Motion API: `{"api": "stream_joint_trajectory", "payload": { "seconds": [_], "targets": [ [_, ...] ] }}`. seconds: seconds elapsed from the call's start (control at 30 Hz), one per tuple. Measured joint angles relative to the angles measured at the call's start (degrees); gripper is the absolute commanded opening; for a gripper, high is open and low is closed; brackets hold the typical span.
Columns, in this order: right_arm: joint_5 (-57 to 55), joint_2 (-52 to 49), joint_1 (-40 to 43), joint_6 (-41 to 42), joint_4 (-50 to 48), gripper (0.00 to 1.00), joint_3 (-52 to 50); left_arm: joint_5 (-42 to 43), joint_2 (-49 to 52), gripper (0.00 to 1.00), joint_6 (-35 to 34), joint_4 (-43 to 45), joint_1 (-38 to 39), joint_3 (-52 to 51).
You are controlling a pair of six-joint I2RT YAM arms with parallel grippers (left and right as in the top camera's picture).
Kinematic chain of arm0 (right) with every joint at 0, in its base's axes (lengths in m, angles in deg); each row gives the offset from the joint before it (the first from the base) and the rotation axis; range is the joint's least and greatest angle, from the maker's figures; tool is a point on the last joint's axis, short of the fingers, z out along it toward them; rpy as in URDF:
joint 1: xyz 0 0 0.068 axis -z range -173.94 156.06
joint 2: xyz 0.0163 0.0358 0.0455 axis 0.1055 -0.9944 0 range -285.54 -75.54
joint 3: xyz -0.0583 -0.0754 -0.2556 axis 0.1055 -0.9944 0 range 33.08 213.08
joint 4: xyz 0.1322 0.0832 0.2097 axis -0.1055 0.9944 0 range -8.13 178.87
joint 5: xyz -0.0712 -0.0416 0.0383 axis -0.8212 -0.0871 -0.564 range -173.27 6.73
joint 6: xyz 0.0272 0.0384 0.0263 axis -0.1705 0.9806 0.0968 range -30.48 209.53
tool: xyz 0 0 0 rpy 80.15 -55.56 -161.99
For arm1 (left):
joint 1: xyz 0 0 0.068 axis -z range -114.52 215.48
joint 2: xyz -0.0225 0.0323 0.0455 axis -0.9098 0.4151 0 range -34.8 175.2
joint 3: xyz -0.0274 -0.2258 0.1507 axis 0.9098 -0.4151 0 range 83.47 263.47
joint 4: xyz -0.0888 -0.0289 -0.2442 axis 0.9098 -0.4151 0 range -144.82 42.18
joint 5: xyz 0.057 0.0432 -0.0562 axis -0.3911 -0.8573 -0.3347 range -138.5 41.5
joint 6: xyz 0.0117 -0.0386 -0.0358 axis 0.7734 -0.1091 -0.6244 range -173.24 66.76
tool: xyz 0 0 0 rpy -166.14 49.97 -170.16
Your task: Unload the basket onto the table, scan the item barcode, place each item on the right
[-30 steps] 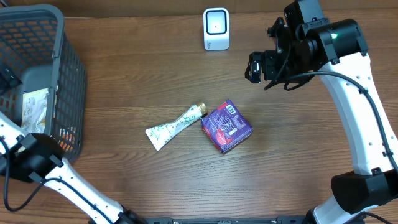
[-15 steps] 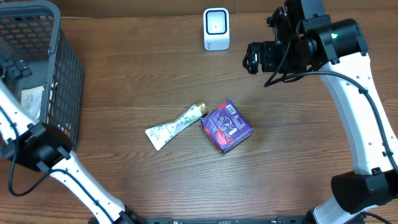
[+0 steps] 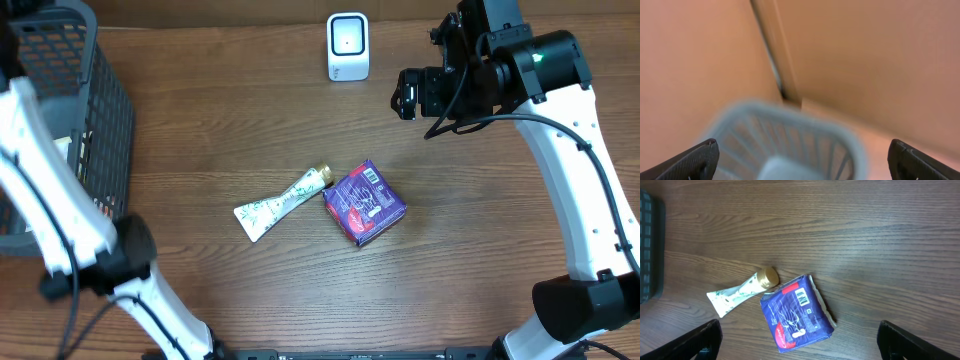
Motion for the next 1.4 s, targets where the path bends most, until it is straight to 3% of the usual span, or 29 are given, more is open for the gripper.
{"api": "stream_joint_trajectory", "payload": {
  "seconds": [0.13, 0.23, 0.47, 0.7, 0.87, 1.13, 1.4],
  "targets": [
    [0.0, 0.0, 0.0, 0.11, 0.07, 1.0, 0.0, -0.17, -8.33, 1.0, -0.04, -0.79, -0.46, 0.94],
    [-0.02, 0.0, 0.0, 0.2, 0.31, 1.0, 0.0, -0.24, -12.48, 1.0, -0.31, 0.15, -3.08, -3.8],
    [-0.04, 0.0, 0.0, 0.22, 2.16, 1.0, 0.0, -0.46, -22.49, 1.0, -1.75, 15.15, -8.76, -36.76],
    [-0.76, 0.0, 0.0, 0.17, 5.88, 1.0, 0.0, -0.66, -32.35, 1.0, -0.5, 28.15, -8.94, -66.36],
    [-1.7, 0.0, 0.0, 0.15, 6.23, 1.0, 0.0, -0.66, -33.42, 1.0, 0.98, 28.68, -10.58, -69.68],
    [-1.95, 0.0, 0.0, -0.02, 4.17, 1.0, -1.09, -0.5, -30.6, 1.0, 1.57, 22.16, -18.21, -69.85],
    [-1.95, -0.07, 0.0, -0.28, -2.71, 1.0, -11.85, 1.77, -22.12, 1.0, 1.86, 15.06, -19.96, -69.94]
  ]
}}
